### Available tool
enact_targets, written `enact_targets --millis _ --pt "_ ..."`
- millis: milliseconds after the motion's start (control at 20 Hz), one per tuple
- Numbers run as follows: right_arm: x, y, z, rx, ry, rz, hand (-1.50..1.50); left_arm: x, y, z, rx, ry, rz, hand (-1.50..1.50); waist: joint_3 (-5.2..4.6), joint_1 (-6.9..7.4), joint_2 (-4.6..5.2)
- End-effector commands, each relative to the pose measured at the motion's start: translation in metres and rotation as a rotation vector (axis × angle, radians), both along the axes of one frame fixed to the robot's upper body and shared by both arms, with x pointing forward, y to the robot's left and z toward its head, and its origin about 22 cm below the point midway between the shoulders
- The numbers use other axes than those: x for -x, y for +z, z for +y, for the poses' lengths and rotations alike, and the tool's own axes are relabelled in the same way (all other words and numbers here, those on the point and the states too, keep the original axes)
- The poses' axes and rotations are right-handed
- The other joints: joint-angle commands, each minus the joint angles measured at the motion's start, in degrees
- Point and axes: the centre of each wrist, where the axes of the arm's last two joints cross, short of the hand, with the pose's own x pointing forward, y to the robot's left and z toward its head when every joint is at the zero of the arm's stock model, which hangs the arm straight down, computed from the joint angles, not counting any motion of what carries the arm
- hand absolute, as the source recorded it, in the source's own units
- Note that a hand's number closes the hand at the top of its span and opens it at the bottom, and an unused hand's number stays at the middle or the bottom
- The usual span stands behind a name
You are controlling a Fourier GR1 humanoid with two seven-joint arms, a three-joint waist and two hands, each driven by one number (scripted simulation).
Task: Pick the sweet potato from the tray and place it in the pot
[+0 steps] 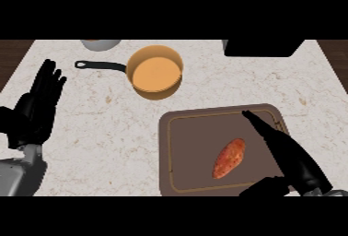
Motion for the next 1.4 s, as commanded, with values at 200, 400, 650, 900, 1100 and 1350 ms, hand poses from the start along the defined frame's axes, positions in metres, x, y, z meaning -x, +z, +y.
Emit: enact_targets --millis 200,400,650,900,1100,1350 --pt "-0.018 -0.023 0.025 0.048 -0.012 0.062 -1.50 0.009 -0.008 -0.001 -0.016 0.010 -0.007 0.00 0.07 -0.31 -0.01" --pt "-0.017 -0.036 0.031 0.117 -0.056 0.112 -1.50 0.005 0.003 0.009 -0.009 0.004 -0.004 0.00 0.07 -0.32 -0.01" --pt "-0.022 -0.036 0.013 0.112 -0.055 0.106 -1.50 0.003 0.004 0.018 0.000 -0.009 -0.005 0.00 0.07 -0.56 -0.03" --pt "-0.003 -0.059 0.021 0.122 -0.026 0.101 -1.50 -0.004 -0.007 -0.009 -0.025 0.004 0.007 0.00 0.07 -0.78 -0.04" --pt "-0.017 -0.080 0.023 0.136 -0.061 0.098 -1.50 0.015 0.010 -0.006 0.013 -0.001 0.009 0.00 0.09 -0.46 -0.08" --pt "-0.036 -0.070 0.025 0.135 -0.076 0.133 -1.50 0.010 -0.010 -0.026 0.010 -0.001 -0.013 0.00 0.07 -0.56 -0.06"
